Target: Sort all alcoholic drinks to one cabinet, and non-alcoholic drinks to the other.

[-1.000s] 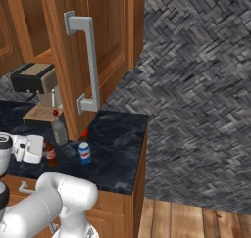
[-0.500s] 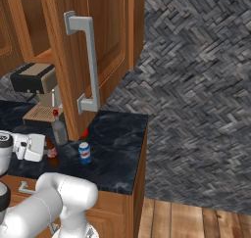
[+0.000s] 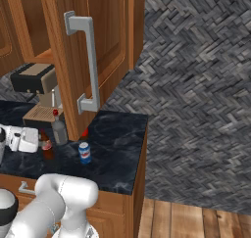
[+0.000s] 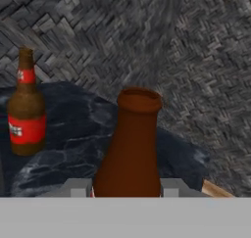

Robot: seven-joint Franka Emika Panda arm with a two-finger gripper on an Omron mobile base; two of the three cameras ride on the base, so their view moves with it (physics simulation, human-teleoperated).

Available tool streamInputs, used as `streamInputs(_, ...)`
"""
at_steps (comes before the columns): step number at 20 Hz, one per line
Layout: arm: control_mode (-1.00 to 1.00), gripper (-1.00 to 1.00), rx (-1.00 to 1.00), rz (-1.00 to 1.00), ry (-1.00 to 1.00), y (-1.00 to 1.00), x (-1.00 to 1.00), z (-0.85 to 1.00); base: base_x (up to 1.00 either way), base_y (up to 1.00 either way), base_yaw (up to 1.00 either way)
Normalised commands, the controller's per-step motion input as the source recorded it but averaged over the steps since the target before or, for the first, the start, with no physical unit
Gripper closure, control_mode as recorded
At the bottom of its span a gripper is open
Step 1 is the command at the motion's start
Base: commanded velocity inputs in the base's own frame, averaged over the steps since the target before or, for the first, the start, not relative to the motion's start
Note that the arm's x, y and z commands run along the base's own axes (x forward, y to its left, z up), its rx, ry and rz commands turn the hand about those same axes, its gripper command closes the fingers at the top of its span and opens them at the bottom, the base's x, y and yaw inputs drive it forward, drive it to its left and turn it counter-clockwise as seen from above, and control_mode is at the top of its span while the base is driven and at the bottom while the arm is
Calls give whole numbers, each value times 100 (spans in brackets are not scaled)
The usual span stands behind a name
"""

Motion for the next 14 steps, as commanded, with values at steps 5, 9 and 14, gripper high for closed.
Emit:
streamInputs(5,-100,100,0,17,1,-15,-16,27,0,0,0)
streamInputs(9,-100,100,0,17,0,-16,-16,15,0,0,0)
streamInputs(14,-100,100,2,18,1,-10,-8,25,0,0,0)
